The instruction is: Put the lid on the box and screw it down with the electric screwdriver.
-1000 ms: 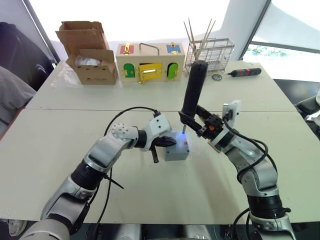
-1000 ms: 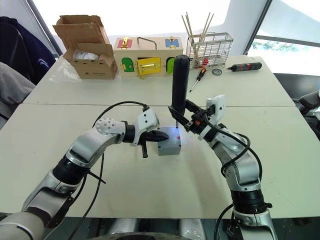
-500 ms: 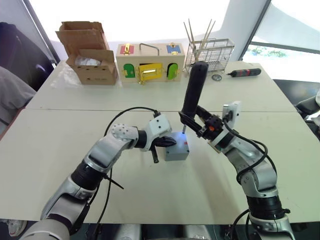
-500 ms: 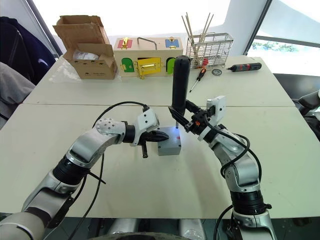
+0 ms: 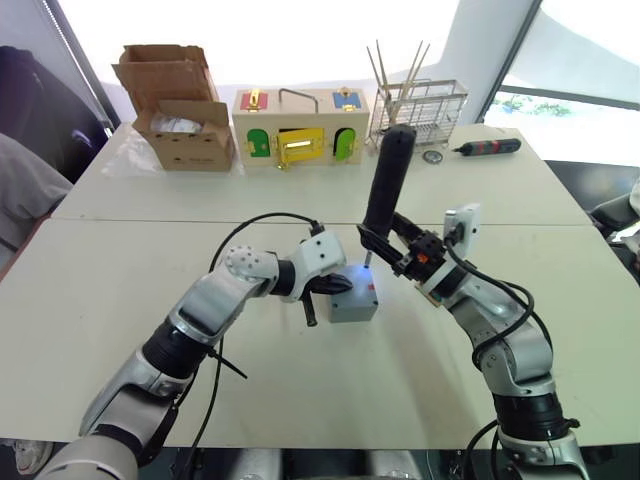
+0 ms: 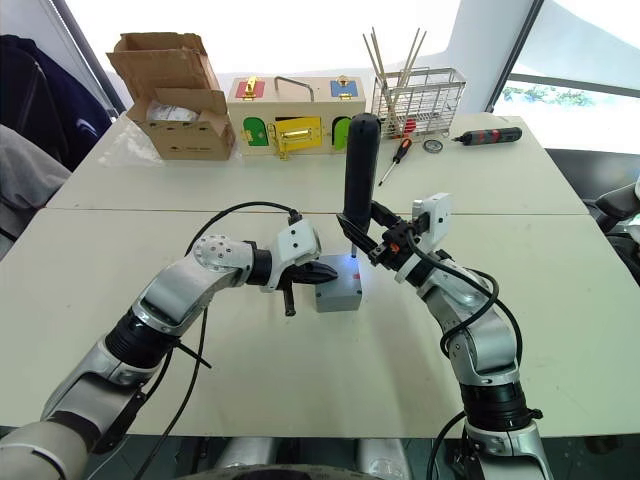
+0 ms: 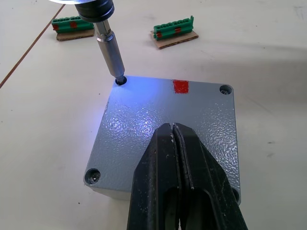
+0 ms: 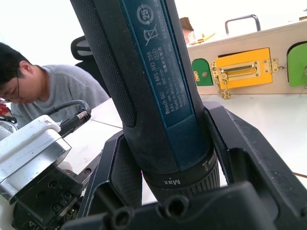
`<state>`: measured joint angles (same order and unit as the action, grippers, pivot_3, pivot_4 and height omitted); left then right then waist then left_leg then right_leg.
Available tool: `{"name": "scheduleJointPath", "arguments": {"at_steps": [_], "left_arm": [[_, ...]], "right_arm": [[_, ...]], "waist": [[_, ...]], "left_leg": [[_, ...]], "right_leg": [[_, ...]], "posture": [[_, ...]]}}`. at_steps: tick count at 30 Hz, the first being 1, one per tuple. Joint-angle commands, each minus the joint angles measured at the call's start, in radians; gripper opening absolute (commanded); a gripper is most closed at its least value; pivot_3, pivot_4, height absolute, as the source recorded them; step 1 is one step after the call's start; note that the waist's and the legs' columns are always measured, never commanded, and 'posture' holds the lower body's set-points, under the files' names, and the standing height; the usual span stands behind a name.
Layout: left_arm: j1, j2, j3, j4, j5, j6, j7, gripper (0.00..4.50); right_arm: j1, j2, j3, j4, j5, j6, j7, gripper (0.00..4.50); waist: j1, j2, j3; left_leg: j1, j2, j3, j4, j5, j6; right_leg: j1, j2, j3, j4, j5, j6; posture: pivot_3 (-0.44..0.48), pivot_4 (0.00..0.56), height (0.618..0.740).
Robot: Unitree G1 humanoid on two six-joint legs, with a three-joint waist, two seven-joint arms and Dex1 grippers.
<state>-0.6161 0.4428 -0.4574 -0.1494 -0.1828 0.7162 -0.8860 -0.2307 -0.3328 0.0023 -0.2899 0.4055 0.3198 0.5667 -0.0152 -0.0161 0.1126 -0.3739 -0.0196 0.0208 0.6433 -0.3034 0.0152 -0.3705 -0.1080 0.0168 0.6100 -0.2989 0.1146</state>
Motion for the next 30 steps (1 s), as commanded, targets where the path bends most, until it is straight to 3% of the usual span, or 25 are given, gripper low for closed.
{"name": "scheduleJointPath", "arguments": {"at_steps": [1, 18, 30], "left_arm": [[0.045, 0.024, -0.077, 0.057, 0.053, 0.055, 0.003, 0.0], [0.049, 0.026, -0.072, 0.05, 0.051, 0.055, 0.004, 0.0], [0.049, 0.025, -0.071, 0.054, 0.051, 0.054, 0.008, 0.0]], "right_arm": [[0.084, -0.003, 0.067, 0.101, -0.036, 0.06, 0.012, 1.76], [0.097, -0.015, 0.092, 0.135, -0.082, 0.063, -0.002, 1.76], [0.096, -0.002, 0.08, 0.14, -0.064, 0.059, -0.011, 1.76]], "waist": [[0.0, -0.001, -0.001], [0.0, -0.004, -0.003], [0.001, -0.006, -0.011]], "left_leg": [[0.0, 0.0, 0.0, 0.0, 0.0, 0.0], [0.001, 0.0, 0.0, -0.004, 0.0, 0.0], [0.002, 0.0, 0.0, -0.013, 0.0, -0.001]], "right_leg": [[0.0, 0.0, 0.0, 0.0, 0.0, 0.0], [0.0, 0.0, 0.0, -0.002, -0.001, -0.002], [0.003, 0.0, -0.002, -0.016, 0.001, -0.005]], "posture": [[0.0, 0.15, 0.74], [0.0, 0.15, 0.74], [0.0, 0.15, 0.74]]}}
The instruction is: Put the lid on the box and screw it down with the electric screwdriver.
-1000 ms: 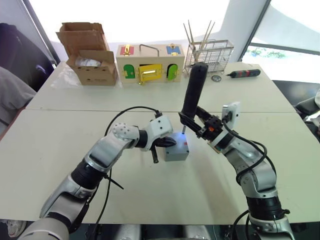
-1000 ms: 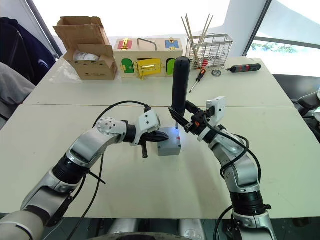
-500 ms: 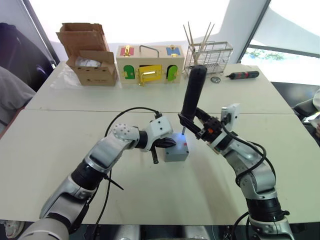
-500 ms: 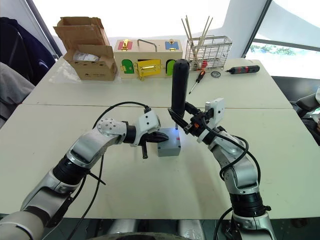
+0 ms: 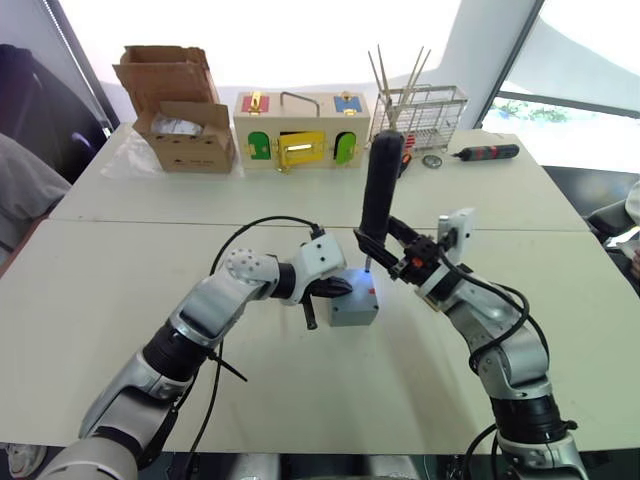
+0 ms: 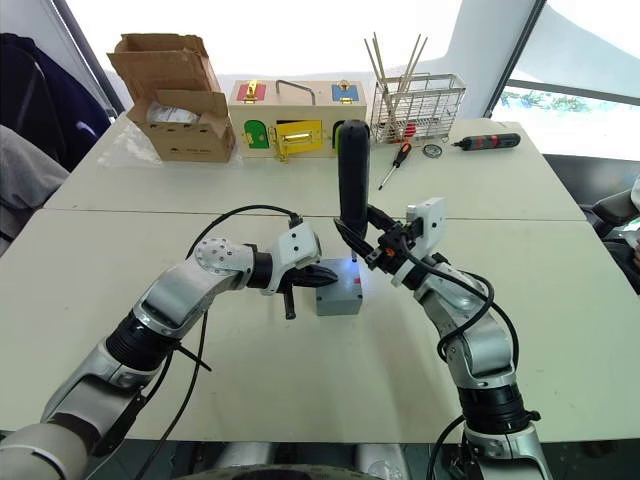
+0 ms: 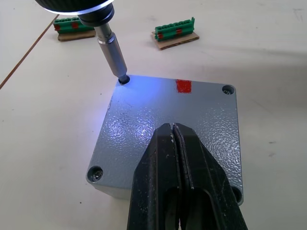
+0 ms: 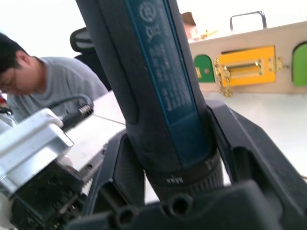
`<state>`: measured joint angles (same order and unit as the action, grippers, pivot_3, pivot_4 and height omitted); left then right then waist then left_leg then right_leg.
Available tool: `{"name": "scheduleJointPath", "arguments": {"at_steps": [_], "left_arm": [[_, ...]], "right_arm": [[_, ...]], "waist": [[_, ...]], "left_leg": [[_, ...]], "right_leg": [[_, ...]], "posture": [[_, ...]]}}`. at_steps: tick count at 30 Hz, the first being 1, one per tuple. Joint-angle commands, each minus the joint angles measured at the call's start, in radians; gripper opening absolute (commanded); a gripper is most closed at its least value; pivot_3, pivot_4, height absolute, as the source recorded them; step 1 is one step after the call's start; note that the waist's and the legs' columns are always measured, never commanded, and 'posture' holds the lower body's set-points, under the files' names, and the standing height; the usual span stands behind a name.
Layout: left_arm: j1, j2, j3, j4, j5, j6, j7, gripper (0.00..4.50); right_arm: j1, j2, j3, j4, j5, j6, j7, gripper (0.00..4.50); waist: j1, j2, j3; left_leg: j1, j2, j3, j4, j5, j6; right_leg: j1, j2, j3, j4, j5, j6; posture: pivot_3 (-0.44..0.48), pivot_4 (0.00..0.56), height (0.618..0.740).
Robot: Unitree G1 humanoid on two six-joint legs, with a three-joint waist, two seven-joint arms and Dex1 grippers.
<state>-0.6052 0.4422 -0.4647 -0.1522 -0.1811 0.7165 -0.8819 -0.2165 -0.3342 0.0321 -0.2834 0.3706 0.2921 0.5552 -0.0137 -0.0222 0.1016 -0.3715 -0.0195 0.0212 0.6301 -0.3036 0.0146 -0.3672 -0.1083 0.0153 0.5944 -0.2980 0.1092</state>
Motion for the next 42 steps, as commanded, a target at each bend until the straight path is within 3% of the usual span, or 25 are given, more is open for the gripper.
{"name": "scheduleJointPath", "arguments": {"at_steps": [1, 10, 17, 20, 23, 28, 32, 36, 38, 42], "left_arm": [[0.039, 0.026, -0.064, 0.057, 0.05, 0.052, 0.003, 0.0], [0.042, 0.019, -0.073, 0.073, 0.057, 0.044, 0.004, 0.0], [0.046, 0.025, -0.067, 0.061, 0.051, 0.037, -0.006, 0.0], [0.048, 0.029, -0.05, 0.036, 0.043, 0.03, -0.011, 0.0], [0.052, 0.023, -0.02, 0.008, 0.021, 0.029, -0.01, 0.0], [0.057, 0.009, 0.026, -0.02, -0.002, 0.023, 0.006, 0.0], [0.041, -0.063, 0.136, -0.061, -0.081, 0.03, 0.054, 0.0], [-0.013, -0.12, 0.279, -0.17, -0.239, 0.132, 0.066, 0.0], [-0.018, -0.092, 0.274, -0.222, -0.274, 0.174, 0.044, 0.0], [-0.02, -0.002, 0.2, -0.312, -0.282, 0.183, -0.009, 0.0]], "right_arm": [[0.08, 0.005, 0.043, 0.129, -0.021, 0.083, 0.0, 1.76], [0.019, -0.012, -0.094, -0.028, 0.116, 0.095, -0.005, 1.76], [-0.12, -0.119, -0.217, -0.18, 0.366, 0.331, -0.03, 1.76], [-0.202, -0.174, -0.274, -0.185, 0.481, 0.425, -0.037, 1.76], [-0.264, -0.222, -0.316, -0.165, 0.571, 0.491, -0.031, 1.76], [-0.341, -0.247, -0.344, -0.087, 0.631, 0.544, -0.054, 1.76], [-0.449, -0.29, -0.361, 0.039, 0.574, 0.654, -0.22, 1.76], [-0.628, -0.514, -0.389, 0.288, 0.567, 0.857, -0.198, 1.76], [-0.69, -0.61, -0.357, 0.397, 0.549, 0.941, -0.153, 1.76], [-0.729, -0.809, -0.196, 0.578, 0.454, 1.044, 0.031, 1.76]], "waist": [[0.0, 0.0, 0.0], [0.002, 0.003, 0.008], [0.006, 0.017, 0.023], [0.004, 0.017, 0.027], [0.004, 0.017, 0.031], [0.002, 0.016, 0.035], [0.002, 0.02, 0.043], [0.014, 0.026, 0.068], [0.022, 0.027, 0.069], [0.027, 0.029, 0.071]], "left_leg": [[0.0, 0.0, 0.0, 0.0, 0.0, 0.0], [-0.002, 0.0, 0.0, 0.0, 0.0, 0.0], [-0.008, -0.001, 0.001, 0.0, 0.002, 0.003], [-0.02, -0.001, 0.001, 0.002, 0.002, 0.003], [-0.023, -0.002, 0.001, 0.002, 0.002, 0.003], [-0.027, -0.001, 0.001, 0.002, 0.004, 0.0], [-0.03, -0.002, 0.001, 0.007, 0.005, -0.001], [-0.049, -0.006, 0.0, 0.025, 0.008, 0.0], [-0.061, -0.006, -0.001, 0.032, 0.01, -0.001], [-0.062, -0.007, 0.0, 0.03, 0.01, -0.001]], "right_leg": [[0.0, 0.0, 0.0, 0.0, 0.0, 0.0], [-0.002, -0.001, 0.0, 0.0, 0.0, 0.0], [-0.005, -0.002, -0.001, 0.0, 0.0, 0.0], [-0.015, -0.002, -0.001, 0.002, 0.001, 0.001], [-0.018, -0.002, -0.003, 0.002, 0.003, 0.005], [-0.022, -0.002, -0.005, 0.002, 0.004, 0.007], [-0.023, -0.003, -0.006, 0.004, 0.005, 0.009], [-0.039, -0.008, -0.008, 0.019, 0.006, 0.01], [-0.048, -0.007, -0.011, 0.02, 0.008, 0.014], [-0.047, -0.008, -0.021, 0.02, 0.008, 0.014]], "posture": [[0.0, 0.15, 0.74], [0.0, 0.15, 0.74], [0.0, 0.15, 0.74], [0.0, 0.15, 0.74], [0.0, 0.15, 0.74], [0.0, 0.15, 0.74], [0.0, 0.15, 0.74], [0.0, 0.15, 0.74], [0.0, 0.15, 0.74], [0.0, 0.15, 0.74]]}}
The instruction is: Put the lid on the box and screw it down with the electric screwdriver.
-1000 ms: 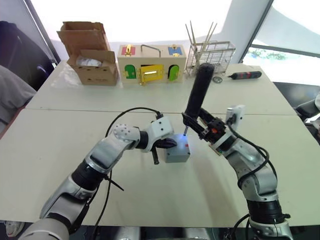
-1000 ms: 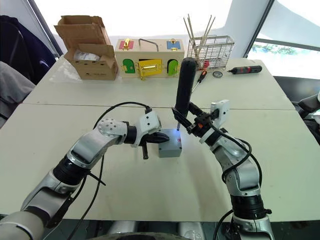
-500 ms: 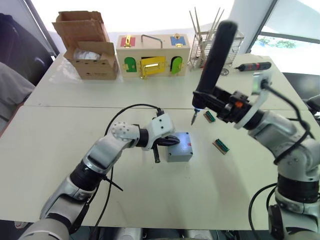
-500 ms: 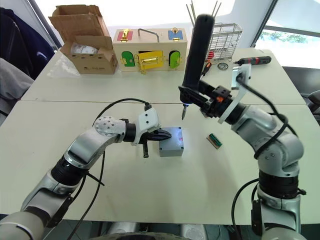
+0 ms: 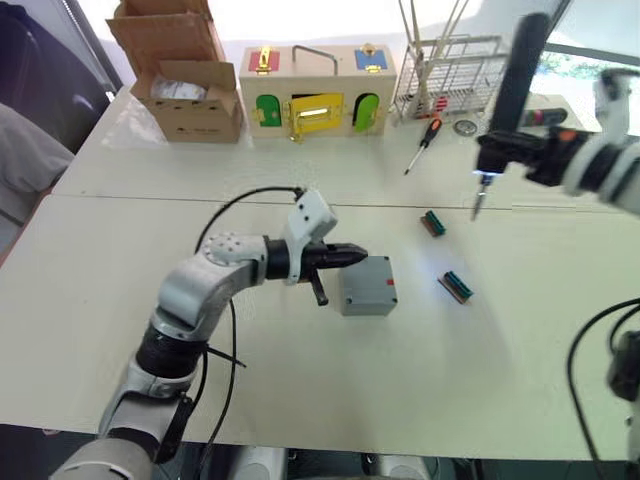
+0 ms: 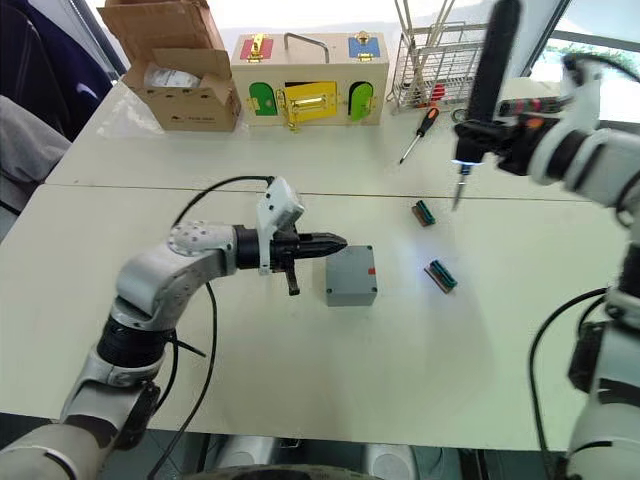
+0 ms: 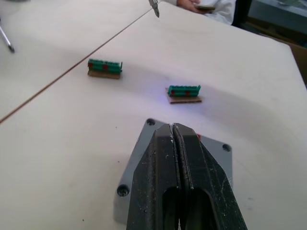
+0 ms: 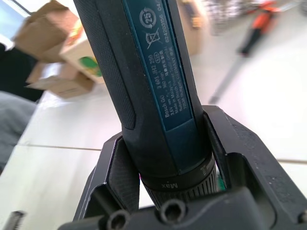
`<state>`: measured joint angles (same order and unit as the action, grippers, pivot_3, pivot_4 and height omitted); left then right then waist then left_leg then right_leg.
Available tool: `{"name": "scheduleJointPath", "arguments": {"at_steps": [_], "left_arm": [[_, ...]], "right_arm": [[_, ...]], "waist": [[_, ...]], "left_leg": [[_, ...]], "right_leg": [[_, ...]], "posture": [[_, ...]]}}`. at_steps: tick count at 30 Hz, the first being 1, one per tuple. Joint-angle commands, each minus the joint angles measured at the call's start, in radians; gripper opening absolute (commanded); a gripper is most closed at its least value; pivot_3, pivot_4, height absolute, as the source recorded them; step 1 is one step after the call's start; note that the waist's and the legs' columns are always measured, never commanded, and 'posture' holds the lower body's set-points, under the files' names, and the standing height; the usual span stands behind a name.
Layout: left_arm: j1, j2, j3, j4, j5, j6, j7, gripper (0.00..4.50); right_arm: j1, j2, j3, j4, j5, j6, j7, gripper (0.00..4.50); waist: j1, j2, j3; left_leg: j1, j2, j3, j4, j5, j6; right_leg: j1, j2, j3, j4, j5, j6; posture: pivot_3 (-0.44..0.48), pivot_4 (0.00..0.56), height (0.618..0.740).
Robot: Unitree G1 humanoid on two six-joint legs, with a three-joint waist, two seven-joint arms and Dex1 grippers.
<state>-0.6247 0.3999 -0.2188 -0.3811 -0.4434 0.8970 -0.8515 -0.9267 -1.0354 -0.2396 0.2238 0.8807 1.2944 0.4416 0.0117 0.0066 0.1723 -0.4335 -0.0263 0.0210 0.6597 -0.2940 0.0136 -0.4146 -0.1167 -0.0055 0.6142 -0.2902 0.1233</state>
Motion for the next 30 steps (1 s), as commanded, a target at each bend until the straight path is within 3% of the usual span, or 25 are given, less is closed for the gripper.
{"name": "scheduleJointPath", "arguments": {"at_steps": [1, 4, 9, 24, 26, 30], "left_arm": [[-0.001, 0.06, -0.074, -0.098, -0.005, -0.008, -0.047, 0.0], [-0.001, 0.085, -0.162, -0.106, 0.055, -0.057, -0.036, 0.0], [0.015, 0.051, -0.194, -0.108, 0.052, -0.077, -0.009, 0.0], [0.09, 0.023, -0.192, -0.101, 0.09, -0.139, 0.074, 0.0], [0.095, 0.014, -0.178, -0.099, 0.095, -0.159, 0.086, 0.0], [0.095, -0.01, -0.15, -0.089, 0.134, -0.228, 0.141, 0.0]], "right_arm": [[-0.01, -0.15, 0.129, 0.106, -0.086, 0.041, 0.208, 1.76], [0.0, -0.224, 0.301, 0.207, -0.186, 0.032, 0.381, 1.76], [-0.025, -0.2, 0.447, 0.33, -0.327, -0.01, 0.51, 1.76], [-0.073, -0.05, 0.532, 0.621, -0.619, -0.16, 0.629, 1.76], [-0.076, -0.038, 0.525, 0.638, -0.638, -0.165, 0.634, 2.78], [-0.074, -0.029, 0.517, 0.638, -0.672, -0.169, 0.643, 4.28]], "waist": [[0.003, 0.0, 0.0], [0.001, 0.0, 0.001], [-0.004, 0.002, 0.008], [0.002, 0.002, 0.008], [0.001, 0.002, 0.008], [0.002, 0.002, 0.008]], "left_leg": [[0.0, 0.0, 0.0, 0.0, 0.0, 0.0], [0.0, -0.001, 0.0, 0.001, -0.001, 0.002], [0.0, -0.001, 0.003, 0.008, 0.002, 0.007], [0.006, -0.002, 0.002, 0.008, 0.007, 0.003], [0.006, -0.002, 0.002, 0.008, 0.007, 0.003], [0.007, -0.002, 0.002, 0.01, 0.007, 0.002]], "right_leg": [[0.0, 0.0, -0.001, 0.0, 0.0, 0.0], [0.002, 0.002, -0.003, -0.001, 0.0, 0.0], [0.003, 0.002, 0.0, 0.0, 0.006, 0.01], [0.007, 0.003, 0.0, 0.004, 0.009, 0.01], [0.007, 0.003, 0.0, 0.005, 0.009, 0.011], [0.008, 0.003, 0.0, 0.005, 0.009, 0.012]], "posture": [[0.0, 0.15, 0.74], [0.0, 0.15, 0.74], [0.0, 0.15, 0.74], [0.0, 0.15, 0.74], [0.0, 0.15, 0.74], [0.0, 0.15, 0.74]]}}
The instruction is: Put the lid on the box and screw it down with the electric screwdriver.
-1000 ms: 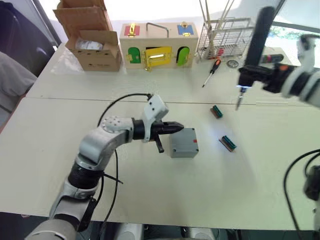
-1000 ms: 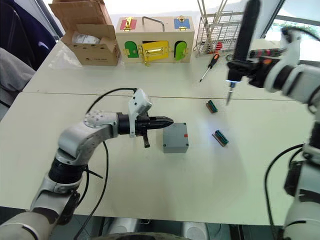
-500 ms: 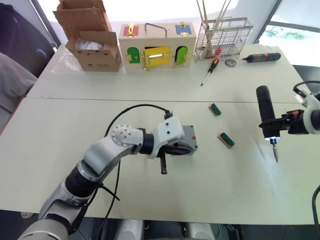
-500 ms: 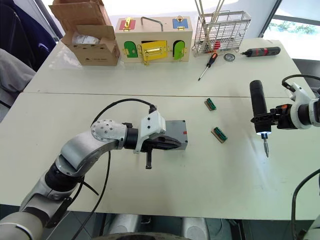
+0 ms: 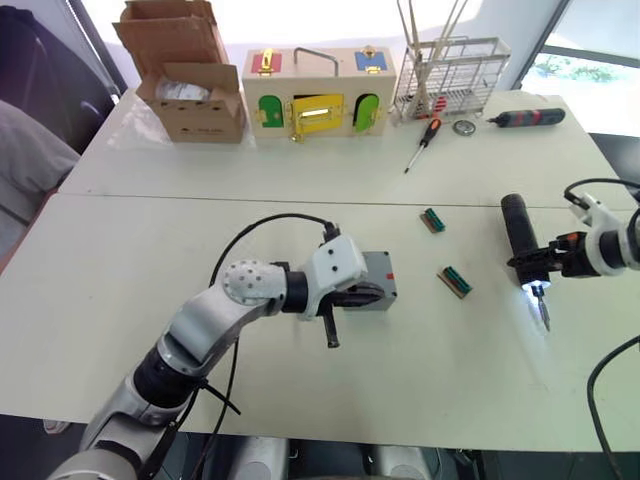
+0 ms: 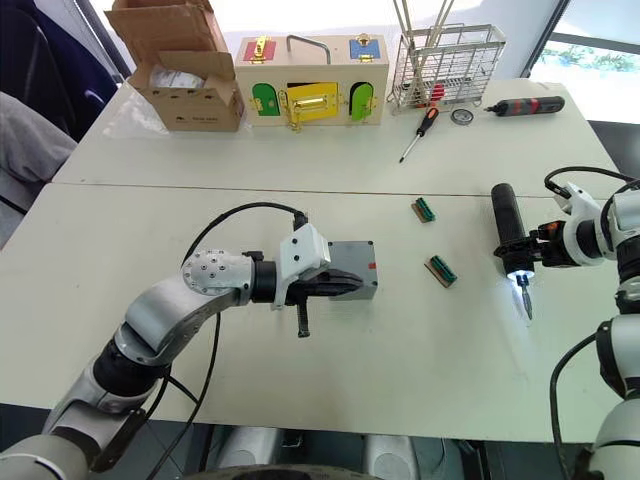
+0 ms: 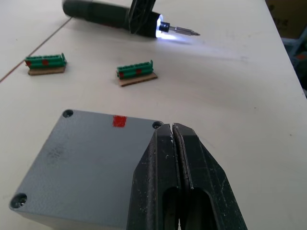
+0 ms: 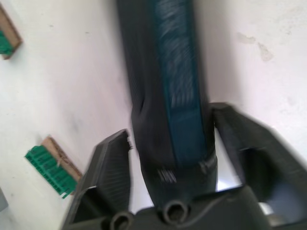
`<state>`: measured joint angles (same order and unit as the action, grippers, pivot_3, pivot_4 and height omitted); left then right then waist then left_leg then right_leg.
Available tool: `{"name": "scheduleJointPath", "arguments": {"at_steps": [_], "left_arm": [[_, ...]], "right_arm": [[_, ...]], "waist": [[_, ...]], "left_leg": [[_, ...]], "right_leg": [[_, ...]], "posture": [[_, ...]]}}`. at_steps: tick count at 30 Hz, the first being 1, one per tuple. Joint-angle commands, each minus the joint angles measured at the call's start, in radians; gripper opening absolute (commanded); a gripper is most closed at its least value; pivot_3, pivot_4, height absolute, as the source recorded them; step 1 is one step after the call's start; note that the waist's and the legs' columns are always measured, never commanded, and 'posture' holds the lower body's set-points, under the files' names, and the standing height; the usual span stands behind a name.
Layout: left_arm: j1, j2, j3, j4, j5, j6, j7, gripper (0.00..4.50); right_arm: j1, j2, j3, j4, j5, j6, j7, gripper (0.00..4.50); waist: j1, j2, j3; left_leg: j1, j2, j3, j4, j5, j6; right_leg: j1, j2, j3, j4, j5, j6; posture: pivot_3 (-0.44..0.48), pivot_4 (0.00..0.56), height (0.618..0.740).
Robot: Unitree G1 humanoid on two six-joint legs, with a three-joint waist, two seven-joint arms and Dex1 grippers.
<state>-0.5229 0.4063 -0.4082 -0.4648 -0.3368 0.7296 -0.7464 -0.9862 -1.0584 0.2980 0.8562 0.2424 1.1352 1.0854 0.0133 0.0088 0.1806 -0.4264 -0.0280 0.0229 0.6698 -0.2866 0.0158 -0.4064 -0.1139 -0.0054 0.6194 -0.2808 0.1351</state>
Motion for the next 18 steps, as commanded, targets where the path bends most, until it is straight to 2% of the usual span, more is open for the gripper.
{"name": "scheduleJointPath", "arguments": {"at_steps": [1, 3, 6, 8, 11, 15, 18], "left_arm": [[-0.012, -0.029, 0.056, 0.008, 0.031, -0.08, 0.051, 0.0], [-0.049, -0.061, 0.122, 0.064, 0.006, -0.068, 0.08, 0.0], [-0.148, -0.103, 0.298, 0.189, -0.045, -0.023, 0.168, 0.0], [-0.176, -0.068, 0.378, 0.219, -0.055, -0.018, 0.18, 0.0], [-0.165, 0.001, 0.465, 0.231, -0.093, 0.027, 0.167, 0.0], [-0.031, 0.128, 0.525, 0.164, -0.167, 0.125, 0.093, 0.0], [0.13, 0.221, 0.558, 0.087, -0.224, 0.176, 0.03, 0.0]], "right_arm": [[-0.015, -0.004, -0.027, 0.007, -0.04, -0.012, -0.003, 4.45], [-0.019, 0.001, -0.052, 0.01, -0.052, -0.039, -0.024, 4.45], [-0.053, 0.003, -0.107, 0.01, -0.072, -0.134, -0.075, 4.45], [-0.082, 0.007, -0.159, -0.013, -0.066, -0.213, -0.105, 4.45], [-0.041, 0.026, -0.246, -0.144, -0.026, -0.312, -0.103, 4.45], [0.233, 0.139, -0.482, -0.59, 0.139, -0.406, -0.115, 4.45], [0.482, 0.173, -0.542, -0.897, 0.21, -0.421, -0.085, 4.45]], "waist": [[0.0, 0.0, 0.0], [0.0, 0.0, 0.0], [0.001, 0.0, 0.0], [-0.004, 0.0, 0.0], [-0.014, 0.0, 0.0], [-0.025, -0.004, -0.001], [-0.017, -0.004, -0.001]], "left_leg": [[0.0, 0.0, 0.0, 0.001, 0.0, 0.0], [0.0, 0.0, 0.0, 0.004, 0.0, 0.0], [-0.001, -0.001, -0.001, 0.01, 0.0, 0.0], [-0.001, -0.001, -0.001, 0.011, 0.0, 0.001], [0.0, 0.0, 0.0, 0.007, -0.001, 0.0], [0.0, 0.002, -0.002, 0.003, 0.0, 0.0], [-0.001, 0.002, -0.002, 0.005, 0.0, -0.001]], "right_leg": [[0.0, 0.0, 0.0, 0.0, 0.0, 0.0], [0.002, 0.0, 0.0, 0.001, 0.001, 0.001], [0.002, 0.0, 0.0, 0.005, 0.001, 0.001], [0.001, 0.0, 0.0, 0.008, 0.001, 0.001], [-0.002, 0.0, -0.001, 0.01, 0.0, 0.002], [-0.002, 0.001, -0.004, 0.011, 0.0, 0.002], [-0.002, 0.001, -0.005, 0.012, 0.001, 0.002]], "posture": [[0.0, 0.15, 0.74], [0.0, 0.15, 0.74], [0.0, 0.15, 0.74], [0.0, 0.15, 0.74], [0.0, 0.15, 0.74], [0.0, 0.15, 0.74], [0.0, 0.15, 0.74]]}}
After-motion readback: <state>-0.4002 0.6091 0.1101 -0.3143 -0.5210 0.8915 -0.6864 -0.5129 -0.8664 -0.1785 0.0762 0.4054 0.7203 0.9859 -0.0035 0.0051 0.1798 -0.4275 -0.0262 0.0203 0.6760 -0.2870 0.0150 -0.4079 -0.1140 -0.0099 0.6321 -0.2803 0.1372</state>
